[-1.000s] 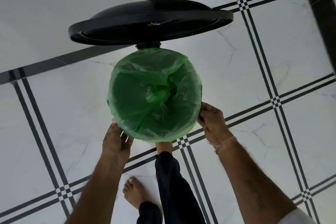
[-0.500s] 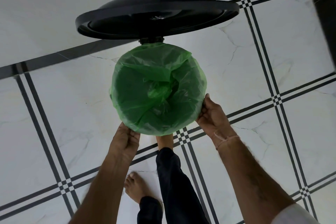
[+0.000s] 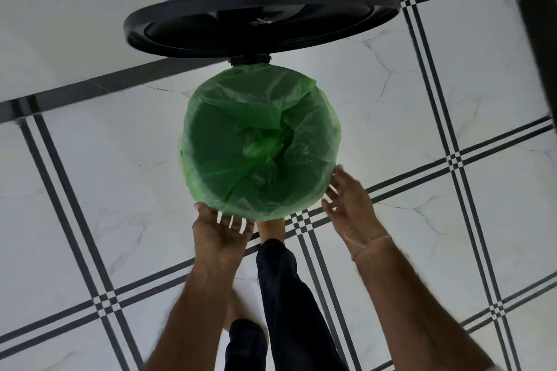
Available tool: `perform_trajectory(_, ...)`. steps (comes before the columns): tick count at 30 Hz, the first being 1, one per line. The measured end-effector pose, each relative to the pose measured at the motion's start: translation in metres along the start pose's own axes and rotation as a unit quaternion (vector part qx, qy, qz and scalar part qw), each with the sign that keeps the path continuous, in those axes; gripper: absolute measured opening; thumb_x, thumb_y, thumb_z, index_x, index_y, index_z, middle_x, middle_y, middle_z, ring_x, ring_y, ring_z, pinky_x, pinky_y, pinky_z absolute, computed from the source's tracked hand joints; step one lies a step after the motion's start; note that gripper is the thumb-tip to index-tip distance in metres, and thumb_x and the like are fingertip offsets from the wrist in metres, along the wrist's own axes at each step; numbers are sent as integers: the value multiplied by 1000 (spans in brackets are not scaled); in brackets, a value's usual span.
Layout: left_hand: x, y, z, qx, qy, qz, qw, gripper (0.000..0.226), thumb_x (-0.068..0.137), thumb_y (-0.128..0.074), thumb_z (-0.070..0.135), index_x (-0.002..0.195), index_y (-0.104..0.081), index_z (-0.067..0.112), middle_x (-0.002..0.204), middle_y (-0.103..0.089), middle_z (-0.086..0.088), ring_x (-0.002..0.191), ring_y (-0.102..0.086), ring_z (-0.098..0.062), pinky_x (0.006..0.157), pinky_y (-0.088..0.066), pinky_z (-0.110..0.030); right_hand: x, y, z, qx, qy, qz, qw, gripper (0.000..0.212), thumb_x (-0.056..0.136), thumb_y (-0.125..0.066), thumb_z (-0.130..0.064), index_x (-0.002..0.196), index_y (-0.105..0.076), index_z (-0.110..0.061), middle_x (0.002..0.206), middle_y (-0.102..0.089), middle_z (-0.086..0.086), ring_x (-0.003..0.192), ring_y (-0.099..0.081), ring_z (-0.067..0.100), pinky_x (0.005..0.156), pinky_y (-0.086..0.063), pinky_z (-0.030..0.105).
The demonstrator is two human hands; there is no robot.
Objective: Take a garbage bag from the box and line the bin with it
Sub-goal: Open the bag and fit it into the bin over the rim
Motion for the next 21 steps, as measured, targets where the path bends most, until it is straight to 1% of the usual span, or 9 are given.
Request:
perform_trajectory(3,-3,3,-9,-5,24,-23,999,22,104,-56,33,102,-72,18,104,-73,-3,98,-70,-22,69,-63,-38,-8,1,22,51,-62,1,997,16,104,-58,-26,102,-68,-15,97,-76,2,93,-66,19,72,-55,32)
perform_trajectory(5,0,-1,-9,-4,26,-24,999,20,105,-55,23,103,-71,11,92,-78,-5,83,-77,-20,63,-64,-33,-6,-5,25,97,-84,15,992,18,103,-57,-24,98,-67,-9,87,-74,6,87,-65,19,65,-61,29)
perform_trajectory(8,5,-5,-7,27,24,-12,999,20,105,-52,15,98,-69,7,77,-79,-5,67,-78,-16,59,-63,-30,2,-14,17,102,-74,14,992,26,106,-51,-23,97,-68,-6,77,-77,10,89,-68,21,76,-62,35)
perform_trajectory(10,5,-7,-4,29,9,-23,999,20,102,-55,22,98,-68,8,72,-77,-4,64,-77,-16,62,-63,-31,5,-20,11,97,-64,0,993,32,108,-46,-29,104,-70,-8,87,-80,14,98,-70,27,82,-60,45)
perform_trajectory(11,2,-8,-2,14,0,-41,999,27,96,-59,34,101,-69,9,73,-77,-3,67,-77,-17,72,-63,-35,6,-20,9,97,-57,-9,994,35,109,-45,-34,108,-70,-9,94,-81,14,102,-71,30,83,-61,46)
perform_trajectory(14,-3,-6,5,5,-11,-62,998,53,85,-62,57,115,-69,14,97,-78,-7,92,-76,-24,94,-54,-43,7,-20,6,97,-49,-27,994,39,108,-44,-37,112,-71,-9,104,-79,16,103,-72,30,84,-64,45)
perform_trajectory(16,-3,-5,8,24,-9,-49,998,36,99,-60,46,120,-69,18,108,-74,-5,103,-72,-23,86,-58,-40,8,-23,5,91,-52,-35,994,34,109,-45,-30,114,-71,-8,107,-77,17,102,-73,30,85,-64,44)
perform_trajectory(18,-1,-7,9,23,0,-33,999,20,102,-59,30,109,-71,15,103,-74,-4,91,-72,-19,71,-63,-34,10,-28,4,90,-38,-41,994,31,108,-44,-19,117,-69,-4,111,-75,20,104,-73,33,83,-64,47)
perform_trajectory(21,0,-9,11,19,7,-31,999,15,100,-57,18,98,-71,12,99,-74,-4,92,-70,-18,82,-63,-32,14,-32,6,104,-30,-33,994,37,107,-39,-12,133,-61,2,128,-68,27,120,-67,40,97,-57,56)
Point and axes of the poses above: each hand's wrist, its own x-axis towards the middle knuckle, its own y-axis out of the back of the hand, z = x × y, the point moved 7 cm from there along x, towards the middle knuckle
